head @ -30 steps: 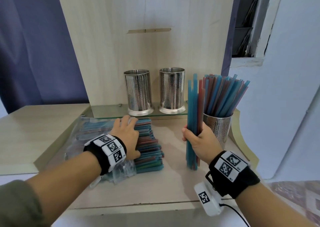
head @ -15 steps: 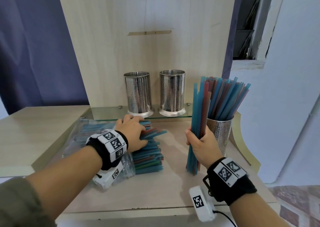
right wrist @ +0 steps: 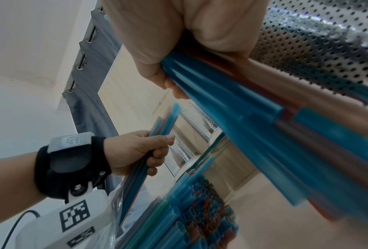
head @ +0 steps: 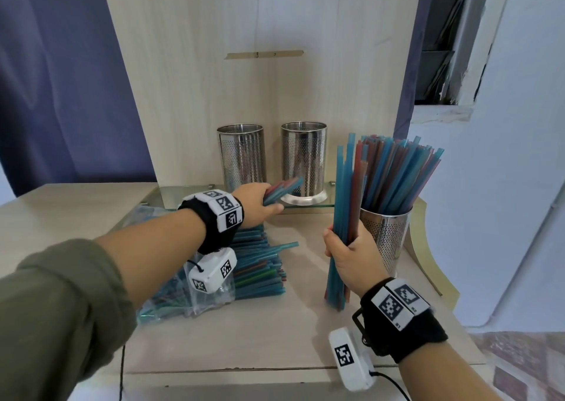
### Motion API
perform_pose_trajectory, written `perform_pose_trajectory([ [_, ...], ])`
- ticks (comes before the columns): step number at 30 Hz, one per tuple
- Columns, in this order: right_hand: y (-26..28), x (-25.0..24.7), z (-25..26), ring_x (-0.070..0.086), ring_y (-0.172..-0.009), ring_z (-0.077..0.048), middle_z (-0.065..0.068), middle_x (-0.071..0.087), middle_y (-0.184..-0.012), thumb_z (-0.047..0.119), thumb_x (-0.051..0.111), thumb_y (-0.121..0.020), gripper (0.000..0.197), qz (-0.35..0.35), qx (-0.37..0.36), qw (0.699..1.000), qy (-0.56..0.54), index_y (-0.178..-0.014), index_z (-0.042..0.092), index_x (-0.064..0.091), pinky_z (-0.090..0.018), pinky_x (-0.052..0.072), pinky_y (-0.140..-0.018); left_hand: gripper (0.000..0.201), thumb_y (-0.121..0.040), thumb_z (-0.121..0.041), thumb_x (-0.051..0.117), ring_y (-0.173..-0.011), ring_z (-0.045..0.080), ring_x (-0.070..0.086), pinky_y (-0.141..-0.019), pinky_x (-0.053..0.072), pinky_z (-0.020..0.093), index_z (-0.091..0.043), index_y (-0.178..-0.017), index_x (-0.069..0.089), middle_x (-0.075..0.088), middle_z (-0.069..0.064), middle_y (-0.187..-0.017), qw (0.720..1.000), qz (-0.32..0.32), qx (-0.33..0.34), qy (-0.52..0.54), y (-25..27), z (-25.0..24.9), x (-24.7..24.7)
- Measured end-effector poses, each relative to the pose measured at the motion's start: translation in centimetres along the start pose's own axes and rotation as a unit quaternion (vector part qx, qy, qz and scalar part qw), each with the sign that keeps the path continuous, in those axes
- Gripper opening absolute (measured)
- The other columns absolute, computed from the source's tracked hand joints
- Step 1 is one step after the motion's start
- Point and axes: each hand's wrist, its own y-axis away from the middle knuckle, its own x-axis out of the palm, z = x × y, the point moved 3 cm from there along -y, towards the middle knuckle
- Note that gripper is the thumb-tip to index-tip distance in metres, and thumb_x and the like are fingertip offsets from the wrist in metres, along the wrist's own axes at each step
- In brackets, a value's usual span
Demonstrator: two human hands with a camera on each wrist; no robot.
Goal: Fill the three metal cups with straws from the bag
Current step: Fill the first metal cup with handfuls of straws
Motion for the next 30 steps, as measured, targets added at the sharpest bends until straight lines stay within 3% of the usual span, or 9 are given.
perform_pose_trajectory([
  [5,0.1,-0.1,-0.1,0.048,-0.050,-0.001,0.001,0.054,-0.064,0.012,0.059,-0.093,0.014,0.005,-0.001,1.000,0.006,-0.084,0.020,0.051,-0.012,0.042,-0.053,0.024,-0.094,-0.040,0.057,-0.072,0.020,0.052,-0.067,0.040,0.028,-0.016,-0.090,0.051,0.052,-0.003,-0.076,0.998,0.057,0.013,-0.039,-1.2,-0.7,1.1],
  [8,0.0,-0.2,-0.3,0.048,-0.052,-0.003,0.000,0.053,-0.064,0.012,0.059,-0.093,0.014,0.005,-0.005,1.000,0.005,-0.084,0.020,0.051,-0.013,0.042,-0.052,0.018,-0.095,-0.035,0.055,-0.066,0.014,0.054,-0.063,0.045,0.026,-0.021,-0.084,0.049,0.053,-0.005,-0.074,0.997,-0.043,0.025,0.065,-0.8,-1.5,-1.3],
  [12,-0.3,-0.2,-0.8,0.049,-0.053,-0.004,0.000,0.054,-0.065,0.013,0.060,-0.092,0.012,-0.003,0.005,1.000,0.002,-0.085,0.018,0.052,-0.014,0.043,-0.055,0.013,-0.097,-0.035,0.052,-0.064,0.003,0.053,-0.059,0.042,0.019,-0.023,-0.096,0.047,0.052,-0.012,-0.073,0.965,-0.218,0.059,0.136,1.4,-3.3,-6.0],
  [17,-0.3,-0.3,-0.5,0.053,-0.054,0.002,0.001,0.056,-0.066,0.013,0.062,-0.092,0.011,0.021,0.000,1.000,0.001,-0.084,0.013,0.054,-0.010,0.044,-0.056,0.019,-0.095,-0.042,0.052,-0.063,0.011,0.063,-0.076,0.058,0.045,-0.025,-0.087,0.050,0.057,-0.008,-0.066,0.901,-0.277,0.131,0.308,4.1,-5.7,-10.1],
  [20,-0.3,-0.2,-0.2,0.057,-0.058,0.000,0.000,0.059,-0.069,0.016,0.066,-0.090,0.011,0.038,-0.014,0.999,-0.006,-0.083,0.015,0.057,-0.012,0.047,-0.059,0.034,-0.084,-0.057,0.053,-0.073,0.017,0.069,-0.081,0.057,0.047,-0.023,-0.086,0.055,0.064,-0.007,-0.065,0.887,-0.264,0.163,0.343,5.0,-7.5,-10.4],
  [23,-0.2,0.2,0.9,0.062,-0.070,-0.005,0.005,0.064,-0.078,0.027,0.069,-0.087,0.011,0.049,-0.030,0.998,-0.016,-0.092,0.026,0.060,-0.017,0.051,-0.068,0.061,-0.081,-0.064,0.051,-0.081,0.030,0.064,-0.088,0.052,0.057,-0.004,-0.089,0.060,0.065,0.019,-0.084,0.886,-0.218,0.173,0.371,5.1,-9.2,-8.5],
  [24,-0.1,0.3,1.4,0.064,-0.074,-0.003,0.008,0.067,-0.080,0.030,0.070,-0.085,0.015,0.055,-0.042,0.997,-0.026,-0.096,0.029,0.060,-0.017,0.051,-0.070,0.061,-0.085,-0.064,0.049,-0.078,0.023,0.060,-0.088,0.052,0.054,-0.004,-0.089,0.058,0.061,0.019,-0.085,0.890,-0.204,0.174,0.370,5.2,-9.7,-7.6],
  [27,0.2,0.4,3.0,0.066,-0.081,0.003,0.018,0.071,-0.082,0.038,0.066,-0.079,0.026,0.074,-0.070,0.993,-0.061,-0.103,0.032,0.059,-0.014,0.050,-0.072,0.027,-0.095,-0.044,0.045,-0.071,0.002,0.058,-0.076,0.049,0.019,-0.021,-0.085,0.056,0.060,-0.014,-0.075,0.880,-0.199,0.168,0.397,5.5,-10.7,-5.5],
  [30,0.4,0.1,3.4,0.065,-0.075,0.005,0.023,0.070,-0.077,0.039,0.064,-0.077,0.024,0.090,-0.071,0.992,-0.061,-0.098,0.030,0.059,-0.013,0.049,-0.069,0.030,-0.095,-0.040,0.046,-0.099,0.004,0.065,-0.092,0.051,0.024,-0.020,-0.110,0.061,0.068,-0.010,-0.100,0.850,-0.207,0.149,0.461,5.5,-10.7,-4.0],
])
